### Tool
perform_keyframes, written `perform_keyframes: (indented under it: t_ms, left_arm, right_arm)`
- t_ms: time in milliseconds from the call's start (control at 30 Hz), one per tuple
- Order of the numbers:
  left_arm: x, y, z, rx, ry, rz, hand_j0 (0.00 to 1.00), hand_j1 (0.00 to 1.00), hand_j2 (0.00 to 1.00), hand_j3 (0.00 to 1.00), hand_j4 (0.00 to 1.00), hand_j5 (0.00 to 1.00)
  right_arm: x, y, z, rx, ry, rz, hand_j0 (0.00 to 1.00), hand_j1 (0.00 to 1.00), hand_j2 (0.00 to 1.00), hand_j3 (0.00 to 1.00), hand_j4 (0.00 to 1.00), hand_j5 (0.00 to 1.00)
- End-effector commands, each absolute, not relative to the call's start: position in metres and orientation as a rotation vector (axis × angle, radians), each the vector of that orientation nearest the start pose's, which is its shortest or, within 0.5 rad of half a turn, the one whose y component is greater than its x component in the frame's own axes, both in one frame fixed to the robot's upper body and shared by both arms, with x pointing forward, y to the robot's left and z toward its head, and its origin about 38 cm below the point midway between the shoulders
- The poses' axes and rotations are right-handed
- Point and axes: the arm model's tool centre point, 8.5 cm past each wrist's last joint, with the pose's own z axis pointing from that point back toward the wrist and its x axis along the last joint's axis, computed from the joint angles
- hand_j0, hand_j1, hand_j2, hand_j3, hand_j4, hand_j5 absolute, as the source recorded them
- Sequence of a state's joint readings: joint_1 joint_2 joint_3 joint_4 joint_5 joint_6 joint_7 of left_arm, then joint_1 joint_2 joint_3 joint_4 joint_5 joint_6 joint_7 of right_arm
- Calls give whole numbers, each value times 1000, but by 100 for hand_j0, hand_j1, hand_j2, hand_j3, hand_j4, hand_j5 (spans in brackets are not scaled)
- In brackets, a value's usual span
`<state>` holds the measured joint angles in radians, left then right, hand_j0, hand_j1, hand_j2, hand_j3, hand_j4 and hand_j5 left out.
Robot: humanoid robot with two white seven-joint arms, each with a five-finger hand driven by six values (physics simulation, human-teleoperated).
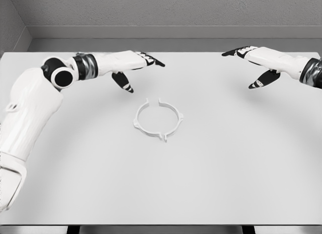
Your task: Assemble PVC drainage pipe clamps
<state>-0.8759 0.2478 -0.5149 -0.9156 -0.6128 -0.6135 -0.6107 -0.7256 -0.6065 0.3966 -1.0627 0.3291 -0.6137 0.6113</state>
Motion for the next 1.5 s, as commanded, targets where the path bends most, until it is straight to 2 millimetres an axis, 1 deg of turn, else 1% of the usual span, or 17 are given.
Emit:
perform_keyframes:
  t_ms: [0,33,133,333,733,1067,1267,1467]
  left_arm:
    - [534,154,185,271,-1440,-1987,100,100,100,100,100,100]
    - [535,150,179,263,-1420,-1993,100,100,100,100,100,100]
    - [537,151,184,278,-1416,-2003,100,100,100,100,100,100]
    - [533,135,177,254,-1410,-2040,100,100,100,100,100,100]
    - [531,122,173,270,-1387,-2085,100,100,100,100,100,100]
    - [530,123,169,276,-1370,-2094,100,100,100,100,100,100]
    - [527,117,163,265,-1347,-2131,100,100,100,100,100,100]
    - [526,117,162,264,-1345,-2134,100,100,100,100,100,100]
  right_arm:
    - [498,-338,220,-367,-1496,1687,100,100,100,100,100,100]
    - [498,-337,220,-366,-1497,1687,100,100,100,100,100,100]
    - [498,-336,219,-364,-1499,1687,100,100,100,100,100,100]
    - [498,-334,221,-364,-1506,1691,100,100,100,100,100,100]
    - [497,-336,221,-368,-1502,1692,100,100,100,100,100,100]
    - [497,-335,221,-367,-1503,1692,100,100,100,100,100,100]
    - [497,-335,223,-369,-1507,1696,100,100,100,100,100,100]
    - [497,-334,223,-369,-1508,1697,100,100,100,100,100,100]
